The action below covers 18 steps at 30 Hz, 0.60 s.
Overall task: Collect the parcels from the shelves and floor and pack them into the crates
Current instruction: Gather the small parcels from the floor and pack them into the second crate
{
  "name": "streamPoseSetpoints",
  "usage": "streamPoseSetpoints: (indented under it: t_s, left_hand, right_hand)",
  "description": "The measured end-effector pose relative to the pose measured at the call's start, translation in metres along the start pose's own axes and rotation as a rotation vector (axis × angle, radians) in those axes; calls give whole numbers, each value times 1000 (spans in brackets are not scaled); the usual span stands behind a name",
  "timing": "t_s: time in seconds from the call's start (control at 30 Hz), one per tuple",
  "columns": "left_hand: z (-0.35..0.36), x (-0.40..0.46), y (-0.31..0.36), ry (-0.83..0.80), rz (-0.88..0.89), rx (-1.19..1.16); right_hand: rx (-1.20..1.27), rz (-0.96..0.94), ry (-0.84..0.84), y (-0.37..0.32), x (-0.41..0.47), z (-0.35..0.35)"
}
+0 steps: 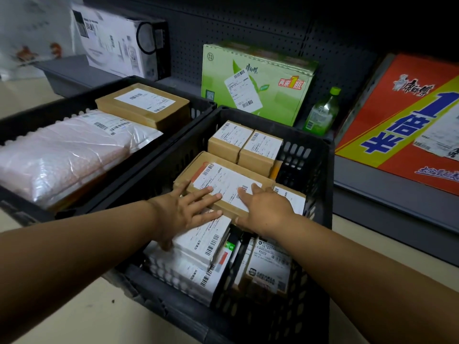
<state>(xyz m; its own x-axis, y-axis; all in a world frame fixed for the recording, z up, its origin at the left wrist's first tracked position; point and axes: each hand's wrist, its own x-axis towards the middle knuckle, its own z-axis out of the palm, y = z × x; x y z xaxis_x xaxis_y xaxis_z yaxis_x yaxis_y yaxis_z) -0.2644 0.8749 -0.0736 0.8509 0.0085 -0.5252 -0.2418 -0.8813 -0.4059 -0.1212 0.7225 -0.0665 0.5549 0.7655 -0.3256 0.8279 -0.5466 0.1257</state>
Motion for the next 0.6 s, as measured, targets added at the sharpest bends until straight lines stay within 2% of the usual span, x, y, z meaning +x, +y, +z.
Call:
streamPoseSetpoints:
  t_s: [0.6]
  left_hand:
    - [-7,-4,9,-13,-57,93]
  right_hand:
    - [36,-59,-57,6,-17,-4]
